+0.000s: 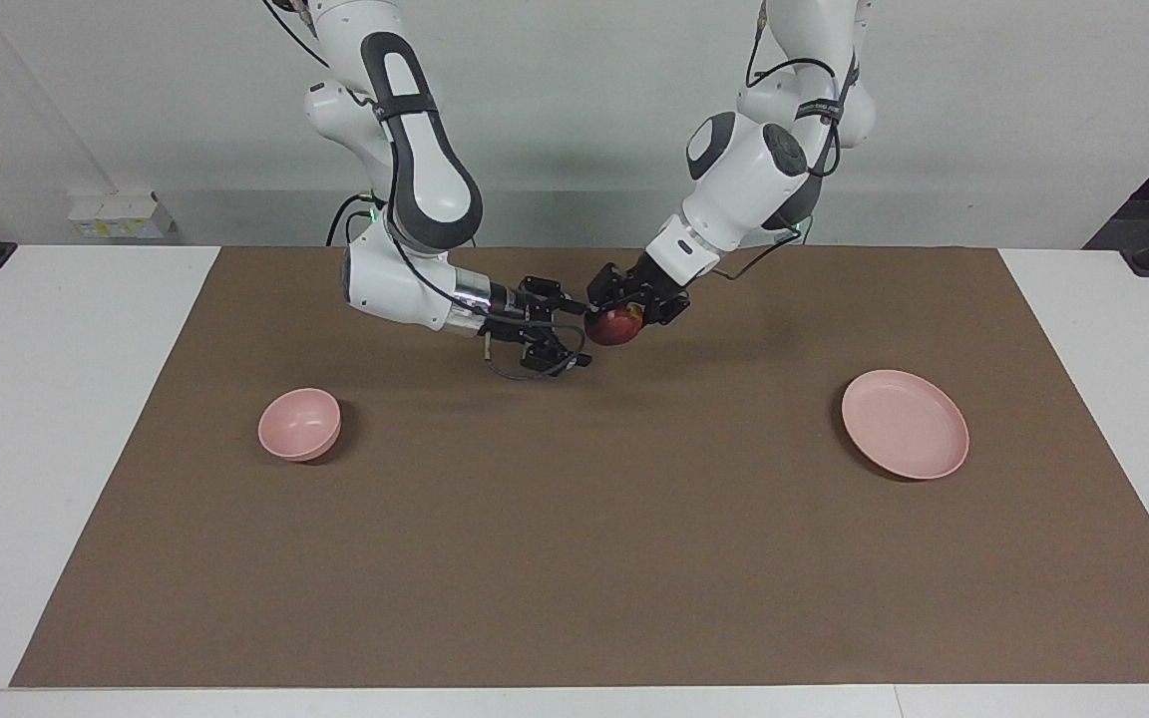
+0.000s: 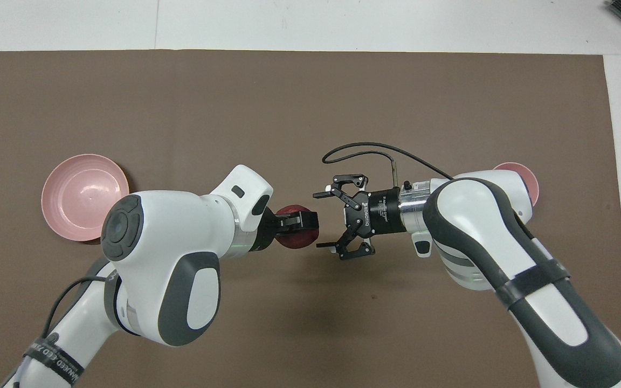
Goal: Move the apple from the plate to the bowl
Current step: 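Close the right gripper on the apple held by the left gripper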
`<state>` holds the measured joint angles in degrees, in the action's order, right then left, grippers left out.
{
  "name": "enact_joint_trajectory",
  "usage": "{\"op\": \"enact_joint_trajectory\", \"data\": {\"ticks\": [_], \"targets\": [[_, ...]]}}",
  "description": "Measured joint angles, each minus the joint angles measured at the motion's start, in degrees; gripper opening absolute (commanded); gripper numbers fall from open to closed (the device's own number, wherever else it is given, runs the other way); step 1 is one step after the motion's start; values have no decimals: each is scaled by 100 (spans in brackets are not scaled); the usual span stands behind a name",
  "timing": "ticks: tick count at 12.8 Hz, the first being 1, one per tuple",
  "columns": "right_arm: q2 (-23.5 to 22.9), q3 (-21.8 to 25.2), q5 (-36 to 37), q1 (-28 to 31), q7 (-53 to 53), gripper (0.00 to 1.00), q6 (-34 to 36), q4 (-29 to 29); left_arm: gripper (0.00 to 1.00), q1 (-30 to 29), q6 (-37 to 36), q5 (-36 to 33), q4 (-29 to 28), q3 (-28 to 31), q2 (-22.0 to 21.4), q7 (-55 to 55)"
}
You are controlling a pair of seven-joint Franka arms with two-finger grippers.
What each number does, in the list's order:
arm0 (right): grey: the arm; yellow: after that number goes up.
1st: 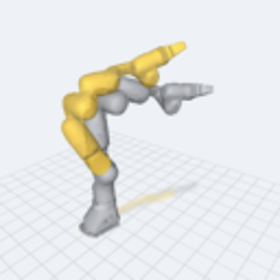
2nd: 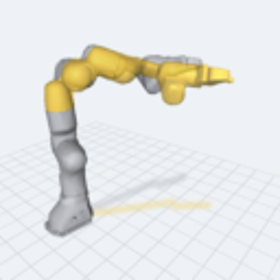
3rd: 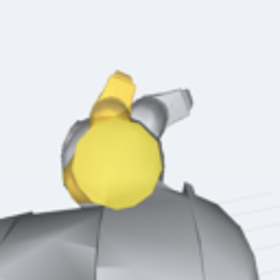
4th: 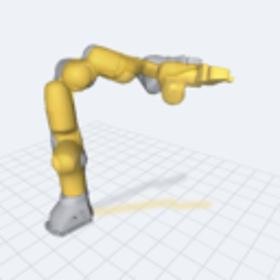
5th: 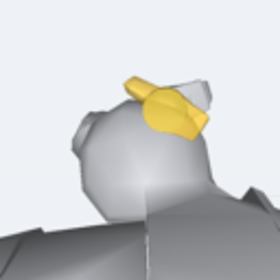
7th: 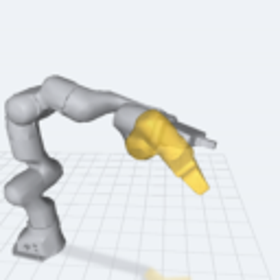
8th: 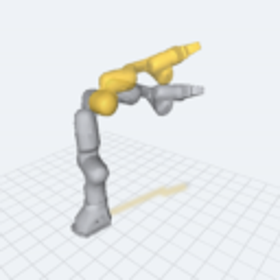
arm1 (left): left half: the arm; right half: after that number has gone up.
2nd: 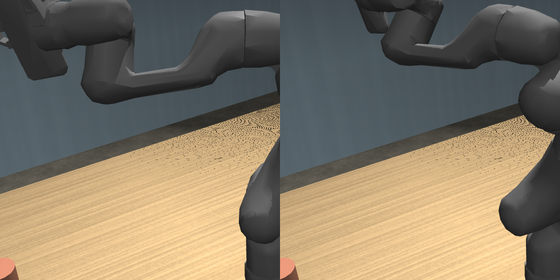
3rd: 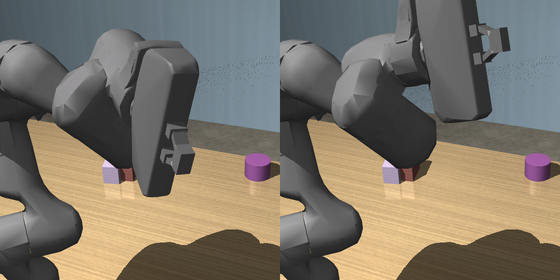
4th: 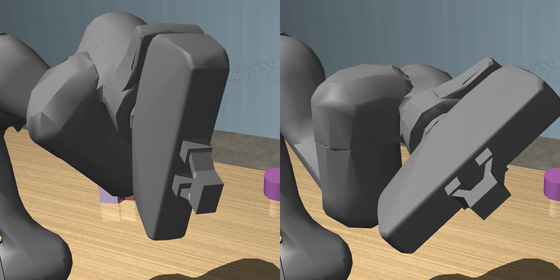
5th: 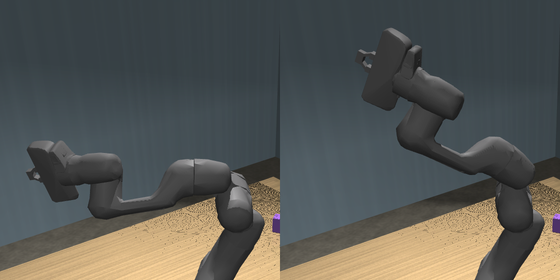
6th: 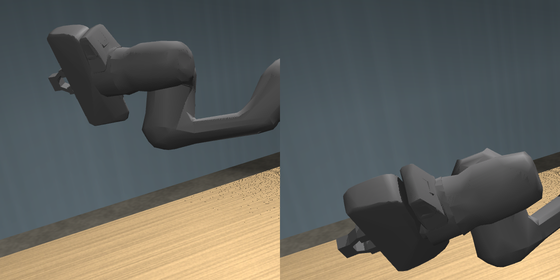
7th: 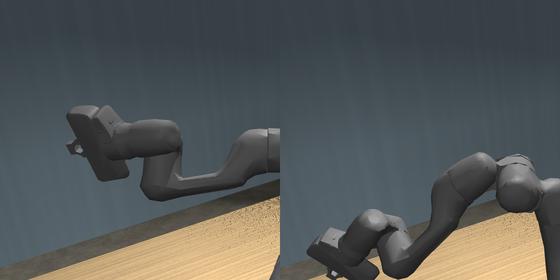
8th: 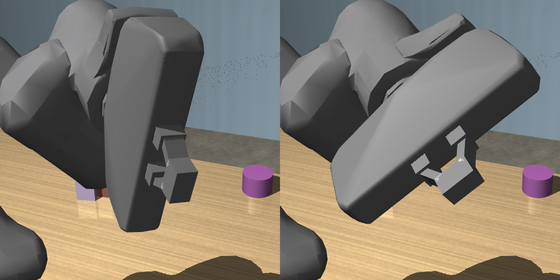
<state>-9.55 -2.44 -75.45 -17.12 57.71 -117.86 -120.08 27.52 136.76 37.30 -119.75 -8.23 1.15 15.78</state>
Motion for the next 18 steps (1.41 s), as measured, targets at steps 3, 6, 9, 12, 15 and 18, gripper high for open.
{"op": "enact_joint_trajectory", "data": {"ticks": [3, 6, 9, 12, 15, 18], "targets": [[13, 1, -93, 1, -335, 100, 202, -13, 0, 1, 34, 6, 96, -117, 103, 27], [23, 0, -233, 0, -402, 94, 214, -14, 0, 1, 50, 10, 100, -155, 118, 28], [33, 1, -233, 0, -403, 1, 245, -24, 4, 0, 64, 11, 103, -184, 120, 28], [45, 11, -233, 3, -404, 0, 261, -36, 22, -1, 72, 9, 113, -174, 129, 22], [48, 13, -229, 3, -408, 0, 262, -35, 72, -2, 73, 7, 115, -172, 130, 17], [63, 24, -82, 10, -428, 0, 247, -4, 100, -1, 79, -55, 160, -182, 131, -7]]}}
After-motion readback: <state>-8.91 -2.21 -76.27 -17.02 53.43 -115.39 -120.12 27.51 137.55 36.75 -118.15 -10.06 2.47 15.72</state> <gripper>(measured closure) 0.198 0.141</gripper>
